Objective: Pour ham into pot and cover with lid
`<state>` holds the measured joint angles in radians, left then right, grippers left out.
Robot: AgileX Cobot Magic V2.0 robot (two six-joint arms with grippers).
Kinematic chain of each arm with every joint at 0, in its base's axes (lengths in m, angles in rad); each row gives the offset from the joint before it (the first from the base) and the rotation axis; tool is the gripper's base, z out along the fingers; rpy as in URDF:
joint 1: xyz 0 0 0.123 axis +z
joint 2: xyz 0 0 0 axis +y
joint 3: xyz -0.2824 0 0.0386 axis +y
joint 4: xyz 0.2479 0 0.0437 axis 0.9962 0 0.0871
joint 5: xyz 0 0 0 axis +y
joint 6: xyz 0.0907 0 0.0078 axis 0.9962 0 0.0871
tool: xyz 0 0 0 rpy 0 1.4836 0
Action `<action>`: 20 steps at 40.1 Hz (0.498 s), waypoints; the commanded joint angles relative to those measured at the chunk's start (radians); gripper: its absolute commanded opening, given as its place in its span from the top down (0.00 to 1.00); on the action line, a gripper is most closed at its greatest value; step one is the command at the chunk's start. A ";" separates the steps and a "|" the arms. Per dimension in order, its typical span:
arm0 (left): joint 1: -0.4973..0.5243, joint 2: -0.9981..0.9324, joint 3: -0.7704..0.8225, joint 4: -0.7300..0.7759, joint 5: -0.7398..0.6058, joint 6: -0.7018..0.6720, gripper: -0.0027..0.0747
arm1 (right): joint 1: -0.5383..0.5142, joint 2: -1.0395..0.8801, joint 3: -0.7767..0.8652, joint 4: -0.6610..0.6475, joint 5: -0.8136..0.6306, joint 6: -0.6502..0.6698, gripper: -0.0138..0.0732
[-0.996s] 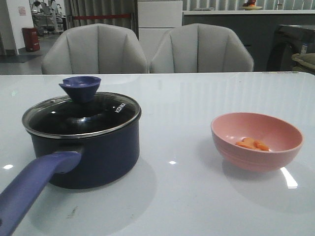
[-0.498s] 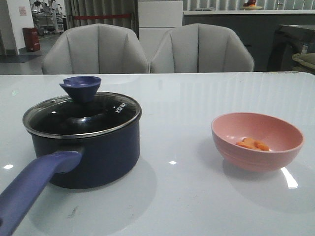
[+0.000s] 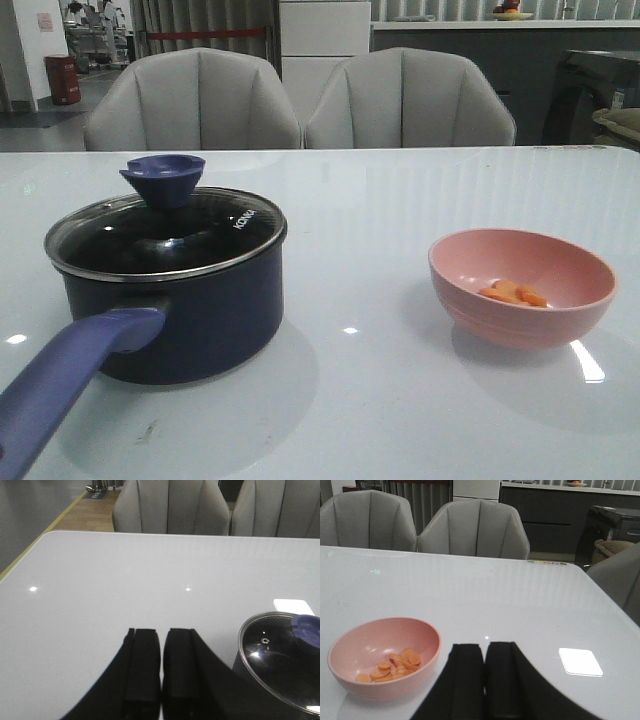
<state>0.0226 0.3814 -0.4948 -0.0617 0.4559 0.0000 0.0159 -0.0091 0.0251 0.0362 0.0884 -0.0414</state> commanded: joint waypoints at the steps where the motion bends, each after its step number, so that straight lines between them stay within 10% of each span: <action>1: 0.000 0.015 -0.027 -0.011 -0.071 0.000 0.79 | -0.007 -0.019 0.011 -0.013 -0.076 -0.003 0.68; 14: 0.000 0.015 -0.027 -0.007 -0.073 0.000 0.23 | -0.007 -0.019 0.011 -0.013 -0.076 -0.003 0.68; 20: 0.000 0.015 -0.019 -0.022 -0.083 0.000 0.22 | -0.007 -0.019 0.011 -0.013 -0.076 -0.003 0.68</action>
<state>0.0226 0.3814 -0.4943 -0.0639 0.4559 0.0000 0.0159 -0.0091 0.0251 0.0362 0.0884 -0.0414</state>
